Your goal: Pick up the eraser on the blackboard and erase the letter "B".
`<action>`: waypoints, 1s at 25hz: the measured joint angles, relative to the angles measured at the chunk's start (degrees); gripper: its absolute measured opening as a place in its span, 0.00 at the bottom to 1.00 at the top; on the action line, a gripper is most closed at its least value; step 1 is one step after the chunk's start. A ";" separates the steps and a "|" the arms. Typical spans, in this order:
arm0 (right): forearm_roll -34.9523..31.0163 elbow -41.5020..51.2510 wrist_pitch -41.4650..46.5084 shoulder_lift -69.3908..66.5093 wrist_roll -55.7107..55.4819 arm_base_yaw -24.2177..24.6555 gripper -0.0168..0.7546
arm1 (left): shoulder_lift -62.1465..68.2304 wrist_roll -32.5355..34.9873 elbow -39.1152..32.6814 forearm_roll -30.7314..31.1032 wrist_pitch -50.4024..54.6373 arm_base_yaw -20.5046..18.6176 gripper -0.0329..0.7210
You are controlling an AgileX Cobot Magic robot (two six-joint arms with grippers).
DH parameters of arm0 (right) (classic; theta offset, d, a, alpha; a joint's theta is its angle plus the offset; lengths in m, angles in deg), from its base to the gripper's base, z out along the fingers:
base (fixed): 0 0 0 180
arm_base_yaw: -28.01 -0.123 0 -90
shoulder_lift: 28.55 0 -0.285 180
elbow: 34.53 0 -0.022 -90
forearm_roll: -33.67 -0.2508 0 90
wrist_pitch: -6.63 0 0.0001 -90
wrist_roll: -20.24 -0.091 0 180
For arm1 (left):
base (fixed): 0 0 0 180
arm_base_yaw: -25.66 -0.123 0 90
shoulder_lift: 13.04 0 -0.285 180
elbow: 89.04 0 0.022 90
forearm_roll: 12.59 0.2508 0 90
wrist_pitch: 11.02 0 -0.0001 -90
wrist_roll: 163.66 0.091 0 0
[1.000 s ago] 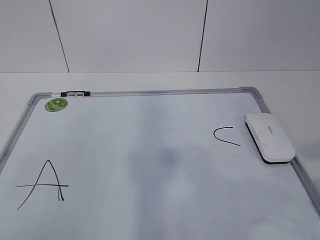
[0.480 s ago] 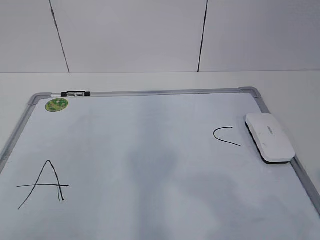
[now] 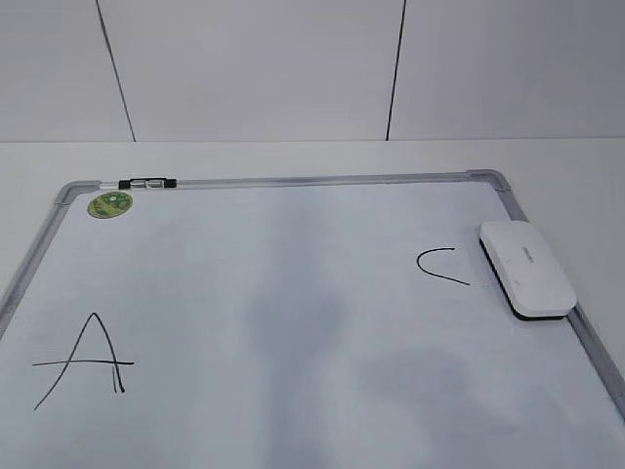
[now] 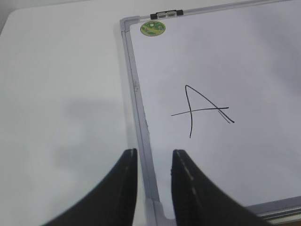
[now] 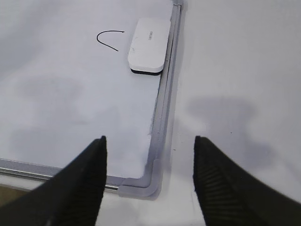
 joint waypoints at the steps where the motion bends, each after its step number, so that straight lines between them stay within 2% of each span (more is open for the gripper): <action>1: 0.00 0.00 0.00 0.00 0.00 0.00 0.59 | -0.62 0.00 0.00 0.00 0.00 0.00 0.31; 15: 2.89 0.00 0.00 0.00 0.12 0.31 0.59 | -1.73 0.00 -0.13 0.60 -0.11 0.00 0.31; 18: 3.59 0.00 0.00 0.00 0.12 3.10 0.59 | -1.73 0.00 -0.13 1.47 -0.11 0.52 0.31; 23: 4.15 0.00 0.00 0.00 0.12 11.01 0.59 | -1.73 0.00 -0.13 1.68 -0.11 3.85 0.31; 25: 4.15 0.00 0.00 0.00 0.12 12.44 0.59 | -1.73 0.04 -0.13 1.79 -0.11 4.59 0.31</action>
